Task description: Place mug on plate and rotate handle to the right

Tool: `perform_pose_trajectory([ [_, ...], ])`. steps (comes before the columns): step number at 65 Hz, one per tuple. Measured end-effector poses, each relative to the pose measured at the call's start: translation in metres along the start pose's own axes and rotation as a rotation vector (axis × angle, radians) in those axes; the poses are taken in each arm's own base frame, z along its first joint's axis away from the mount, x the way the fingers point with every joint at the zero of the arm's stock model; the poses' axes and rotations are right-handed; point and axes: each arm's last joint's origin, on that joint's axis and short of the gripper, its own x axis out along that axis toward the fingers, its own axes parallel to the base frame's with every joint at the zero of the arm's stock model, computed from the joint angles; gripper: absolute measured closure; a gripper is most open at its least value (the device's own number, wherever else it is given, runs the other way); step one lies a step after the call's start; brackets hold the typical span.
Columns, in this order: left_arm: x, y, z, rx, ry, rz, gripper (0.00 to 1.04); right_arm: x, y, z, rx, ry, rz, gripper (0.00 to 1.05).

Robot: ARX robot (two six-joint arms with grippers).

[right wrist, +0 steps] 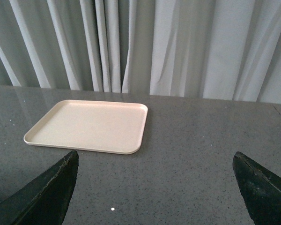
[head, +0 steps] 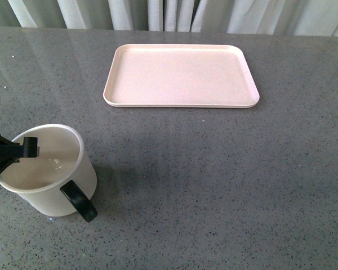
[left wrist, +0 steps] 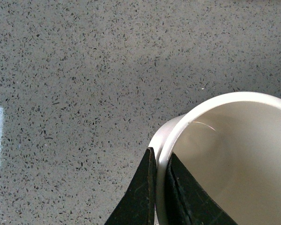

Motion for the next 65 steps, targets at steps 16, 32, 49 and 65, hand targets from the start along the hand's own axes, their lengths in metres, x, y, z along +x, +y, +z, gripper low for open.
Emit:
perform_pose_trajectory([
  [16, -0.008, -0.006, 0.011, 0.010, 0.017, -0.012, 1.03, 0.000, 0.000, 0.000, 0.000, 0.000, 0.000, 0.09],
  [32, -0.008, -0.025, 0.072, 0.043, -0.060, -0.066, 1.03, 0.000, 0.000, 0.000, 0.000, 0.000, 0.000, 0.09],
  [49, 0.025, -0.049, 0.126, 0.097, -0.068, -0.113, 1.03, 0.000, 0.000, 0.000, 0.000, 0.000, 0.000, 0.09],
  [65, 0.056, -0.072, 0.160, 0.131, -0.066, -0.142, 1.03, 0.000, 0.000, 0.000, 0.000, 0.000, 0.000, 0.09],
])
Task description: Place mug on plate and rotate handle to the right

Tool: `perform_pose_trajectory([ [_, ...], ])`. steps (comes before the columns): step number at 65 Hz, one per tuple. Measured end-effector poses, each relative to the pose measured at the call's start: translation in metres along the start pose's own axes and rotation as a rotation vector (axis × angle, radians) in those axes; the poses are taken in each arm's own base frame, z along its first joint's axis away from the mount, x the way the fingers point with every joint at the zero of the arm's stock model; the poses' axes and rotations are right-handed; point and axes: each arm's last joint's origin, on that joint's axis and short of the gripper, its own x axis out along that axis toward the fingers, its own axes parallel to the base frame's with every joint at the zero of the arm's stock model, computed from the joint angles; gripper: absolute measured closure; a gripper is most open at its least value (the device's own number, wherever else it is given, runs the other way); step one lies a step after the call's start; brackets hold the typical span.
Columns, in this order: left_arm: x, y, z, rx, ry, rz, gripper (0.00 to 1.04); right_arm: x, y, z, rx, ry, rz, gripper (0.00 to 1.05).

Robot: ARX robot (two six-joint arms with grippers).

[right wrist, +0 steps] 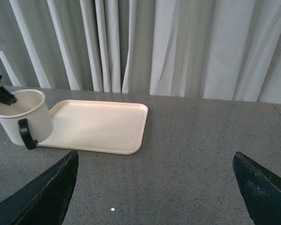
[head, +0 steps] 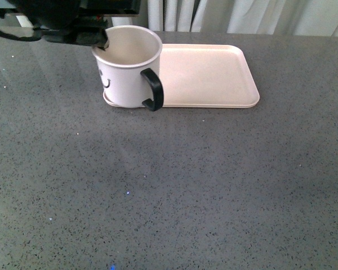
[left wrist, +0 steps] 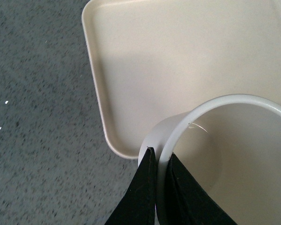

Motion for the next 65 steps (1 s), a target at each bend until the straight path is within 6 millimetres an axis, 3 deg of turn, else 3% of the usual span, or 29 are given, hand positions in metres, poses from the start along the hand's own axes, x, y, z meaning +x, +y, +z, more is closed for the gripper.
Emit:
perform_pose_trajectory([
  [26, 0.055, -0.025, 0.031, 0.025, 0.016, -0.055, 1.03, 0.000, 0.000, 0.000, 0.000, 0.000, 0.000, 0.09],
  [48, 0.084, -0.040, 0.042, 0.028, 0.031, -0.080, 1.03, 0.000, 0.000, 0.000, 0.000, 0.000, 0.000, 0.09],
  [65, 0.099, -0.040, 0.044, 0.023, 0.045, -0.080, 1.03, 0.000, 0.000, 0.000, 0.000, 0.000, 0.000, 0.09],
])
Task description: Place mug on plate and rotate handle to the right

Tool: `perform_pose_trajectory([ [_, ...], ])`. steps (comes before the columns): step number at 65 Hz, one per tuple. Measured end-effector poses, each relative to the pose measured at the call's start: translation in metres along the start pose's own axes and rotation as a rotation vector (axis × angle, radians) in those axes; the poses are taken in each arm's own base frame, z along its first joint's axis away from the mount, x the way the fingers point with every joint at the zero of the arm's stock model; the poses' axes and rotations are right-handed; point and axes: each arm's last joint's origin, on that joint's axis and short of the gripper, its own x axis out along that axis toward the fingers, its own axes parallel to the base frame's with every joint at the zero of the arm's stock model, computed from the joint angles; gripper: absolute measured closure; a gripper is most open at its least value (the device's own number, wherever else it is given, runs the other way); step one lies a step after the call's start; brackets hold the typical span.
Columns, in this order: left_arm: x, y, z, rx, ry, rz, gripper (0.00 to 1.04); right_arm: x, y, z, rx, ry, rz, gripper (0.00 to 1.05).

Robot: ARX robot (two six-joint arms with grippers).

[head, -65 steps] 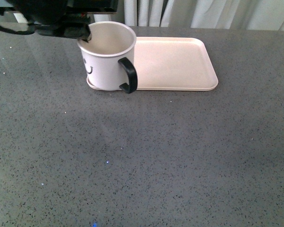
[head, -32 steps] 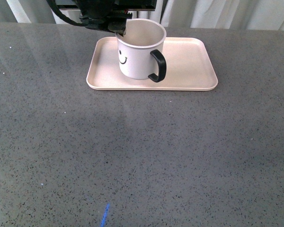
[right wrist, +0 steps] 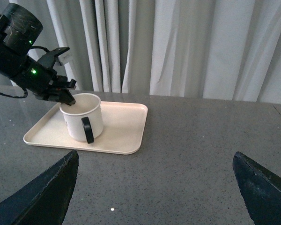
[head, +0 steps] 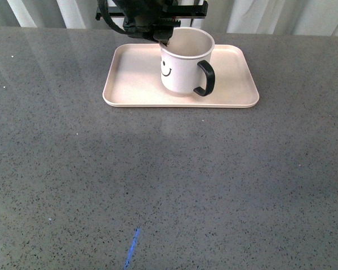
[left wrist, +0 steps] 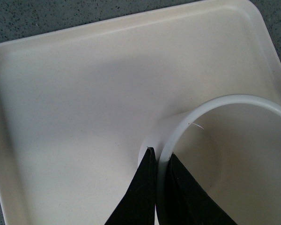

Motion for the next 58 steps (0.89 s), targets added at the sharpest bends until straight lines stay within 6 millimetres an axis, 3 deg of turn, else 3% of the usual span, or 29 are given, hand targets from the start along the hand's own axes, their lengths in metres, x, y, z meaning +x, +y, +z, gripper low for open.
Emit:
perform_pose_trajectory([
  [42, 0.013, 0.001, -0.003, -0.006, 0.014, -0.021, 1.02, 0.000, 0.000, 0.000, 0.000, 0.000, 0.000, 0.09],
  [51, 0.013, 0.001, -0.002, -0.006, 0.006, -0.027, 0.81, 0.000, 0.000, 0.000, 0.000, 0.000, 0.000, 0.09],
  [58, 0.011, 0.000, -0.002, -0.003, -0.013, -0.039, 0.57, 0.000, 0.000, 0.000, 0.000, 0.000, 0.000, 0.09],
])
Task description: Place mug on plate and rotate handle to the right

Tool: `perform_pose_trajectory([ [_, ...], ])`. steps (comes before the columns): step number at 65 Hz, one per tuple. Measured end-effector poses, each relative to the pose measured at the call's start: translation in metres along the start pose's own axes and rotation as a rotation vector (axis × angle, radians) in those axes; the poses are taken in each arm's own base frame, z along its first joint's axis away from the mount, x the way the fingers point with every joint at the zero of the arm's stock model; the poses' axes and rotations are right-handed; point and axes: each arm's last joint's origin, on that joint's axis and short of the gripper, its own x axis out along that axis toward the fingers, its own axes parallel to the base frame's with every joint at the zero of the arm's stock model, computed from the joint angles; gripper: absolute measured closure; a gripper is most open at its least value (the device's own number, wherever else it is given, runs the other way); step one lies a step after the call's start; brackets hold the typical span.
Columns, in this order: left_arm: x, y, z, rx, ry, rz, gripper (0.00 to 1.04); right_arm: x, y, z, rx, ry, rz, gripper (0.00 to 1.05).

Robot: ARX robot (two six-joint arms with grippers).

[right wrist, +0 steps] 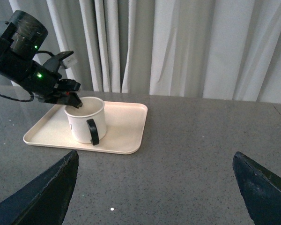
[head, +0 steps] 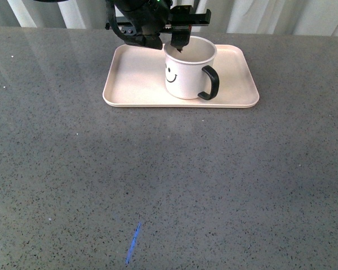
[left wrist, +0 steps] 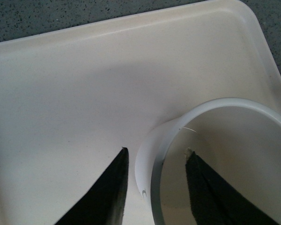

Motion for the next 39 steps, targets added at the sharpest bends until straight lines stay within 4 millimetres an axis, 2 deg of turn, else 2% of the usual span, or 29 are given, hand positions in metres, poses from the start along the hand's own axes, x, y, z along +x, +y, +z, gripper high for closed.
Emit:
perform_pose_trajectory([
  [5, -0.009, -0.002, 0.000, 0.003, -0.013, -0.004, 0.38, 0.000, 0.000, 0.000, 0.000, 0.000, 0.000, 0.09],
  [12, -0.024, -0.004, 0.003, 0.008, -0.043, -0.009, 0.22, 0.000, 0.000, 0.000, 0.000, 0.000, 0.000, 0.09],
  [17, -0.044, -0.008, 0.006, 0.014, -0.079, -0.017, 0.08, 0.000, 0.000, 0.000, 0.000, 0.000, 0.000, 0.09],
  [26, -0.089, -0.009, 0.011, 0.012, -0.237, -0.027, 0.09, 0.000, 0.000, 0.000, 0.000, 0.000, 0.000, 0.09],
  [33, -0.106, -0.006, 0.014, 0.002, -0.298, -0.009, 0.09, 0.000, 0.000, 0.000, 0.000, 0.000, 0.000, 0.09],
  [36, -0.109, -0.002, 0.013, 0.022, -0.435, 0.122, 0.16, 0.000, 0.000, 0.000, 0.000, 0.000, 0.000, 0.09],
  [39, -0.115, 0.005, 0.002, 0.029, -0.602, 0.285, 0.25, 0.000, 0.000, 0.000, 0.000, 0.000, 0.000, 0.09],
])
